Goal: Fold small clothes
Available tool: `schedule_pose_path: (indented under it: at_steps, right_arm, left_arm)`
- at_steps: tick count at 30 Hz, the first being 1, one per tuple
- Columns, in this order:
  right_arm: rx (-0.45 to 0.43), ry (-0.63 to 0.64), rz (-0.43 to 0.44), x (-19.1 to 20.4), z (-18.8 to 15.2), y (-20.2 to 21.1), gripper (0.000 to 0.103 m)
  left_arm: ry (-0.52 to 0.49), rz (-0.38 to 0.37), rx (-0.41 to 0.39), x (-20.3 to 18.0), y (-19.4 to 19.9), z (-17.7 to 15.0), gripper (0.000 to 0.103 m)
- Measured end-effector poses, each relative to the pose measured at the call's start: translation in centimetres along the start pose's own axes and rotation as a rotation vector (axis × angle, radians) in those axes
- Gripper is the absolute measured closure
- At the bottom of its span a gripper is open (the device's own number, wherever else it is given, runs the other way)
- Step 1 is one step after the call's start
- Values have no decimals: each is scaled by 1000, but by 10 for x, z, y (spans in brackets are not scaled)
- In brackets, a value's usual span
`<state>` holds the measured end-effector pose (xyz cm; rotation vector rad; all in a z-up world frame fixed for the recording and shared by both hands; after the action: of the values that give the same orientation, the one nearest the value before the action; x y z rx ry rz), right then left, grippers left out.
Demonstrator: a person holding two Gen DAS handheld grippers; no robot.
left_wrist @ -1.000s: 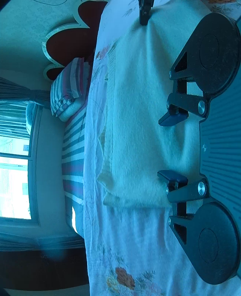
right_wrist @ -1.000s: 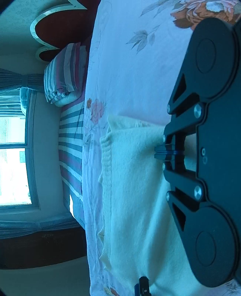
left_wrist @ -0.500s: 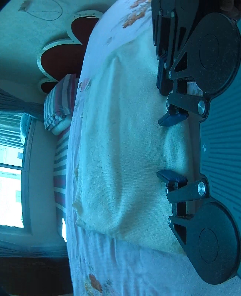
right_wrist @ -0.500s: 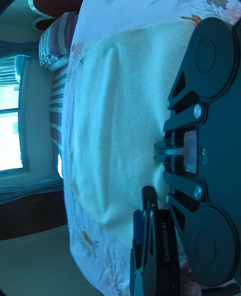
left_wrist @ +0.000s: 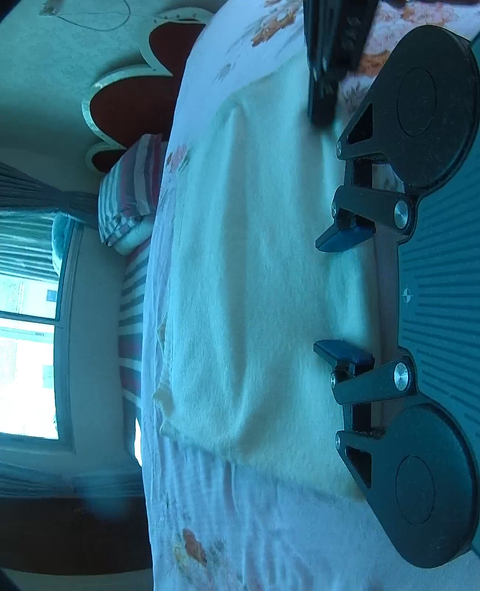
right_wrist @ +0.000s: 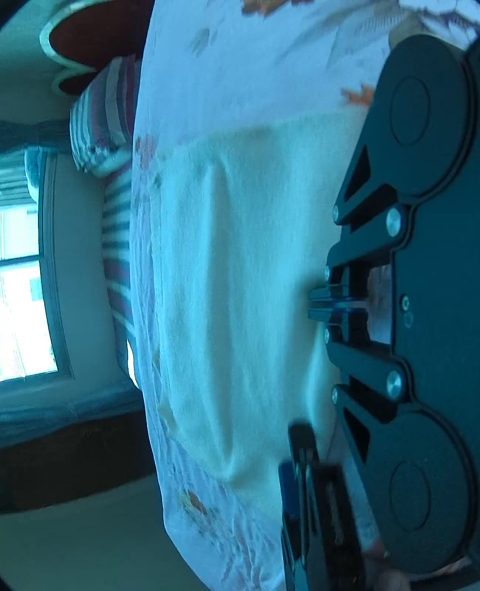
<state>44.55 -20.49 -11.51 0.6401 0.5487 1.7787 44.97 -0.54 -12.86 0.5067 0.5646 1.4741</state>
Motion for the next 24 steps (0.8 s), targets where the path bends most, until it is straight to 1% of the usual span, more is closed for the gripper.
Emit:
schedule_pose_path:
  at_steps: [1, 2, 4, 6, 9, 10, 11, 12, 13, 14, 15, 16, 17, 19, 21, 22, 23, 24]
  right_arm:
    - [-1, -31, -40, -19, -1, 3, 101]
    - [4, -71, -61, -37, -2, 7, 102]
    - [-7, -146, -73, -72, -8, 15, 103]
    - [-7, -178, -41, -86, -11, 18, 103]
    - [-1, -124, -68, -75, -7, 13, 103]
    - [5, -116, -77, -70, -5, 12, 101]
    - [2, -114, -77, -66, -3, 15, 98]
    - [-22, -113, -70, -61, -1, 22, 96]
    - [-54, -106, -66, -58, 0, 30, 87]
    - [-77, -93, -63, -55, 0, 34, 84]
    - [-77, -79, -55, -53, -2, 35, 84]
    - [-33, -73, -57, -53, -2, 26, 86]
    - [34, -75, -76, -54, -5, 15, 87]
    - [36, -62, -86, -51, -2, 15, 87]
    - [-9, -90, -51, -49, 3, 26, 86]
    - [-36, -87, -40, -47, 5, 32, 85]
    - [-43, -77, -41, -43, 7, 34, 85]
    - [-45, -70, -37, -40, 8, 34, 85]
  left_arm:
    - [7, 11, 3, 9, 2, -3, 50]
    - [35, 10, 3, 22, 3, -6, 50]
    - [56, 10, 0, 37, 7, -9, 50]
    - [54, 17, 1, 40, 6, -9, 50]
    - [42, 40, 12, 36, 3, -5, 50]
    - [60, 40, 17, 37, 4, -3, 50]
    - [80, 35, 16, 38, 8, -1, 50]
    - [93, 40, 11, 40, 13, -1, 50]
    - [99, 57, -9, 41, 21, -1, 50]
    - [98, 65, -35, 44, 29, -3, 50]
    - [97, 76, -34, 46, 31, -5, 50]
    - [99, 84, 3, 50, 26, -8, 50]
    - [109, 88, 39, 54, 21, -12, 50]
    - [146, 80, 32, 61, 27, -15, 50]
    - [193, 59, 30, 66, 35, -18, 50]
    - [233, 33, 31, 69, 38, -21, 50]
    - [276, 10, 32, 72, 39, -24, 50]
    - [341, -27, 39, 77, 38, -28, 50]
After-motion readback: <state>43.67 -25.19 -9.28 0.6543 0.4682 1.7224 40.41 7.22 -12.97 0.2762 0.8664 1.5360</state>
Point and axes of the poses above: each gripper's, at about its wrist camera, not at the fingertips, and y roughly against the way its jaws point, x to its left, z to its top, the point moved 1 cm from there along -y, roughly the way its jaws point, and after that the axes turned 3 degrees about -y, right-handed, at the moved point
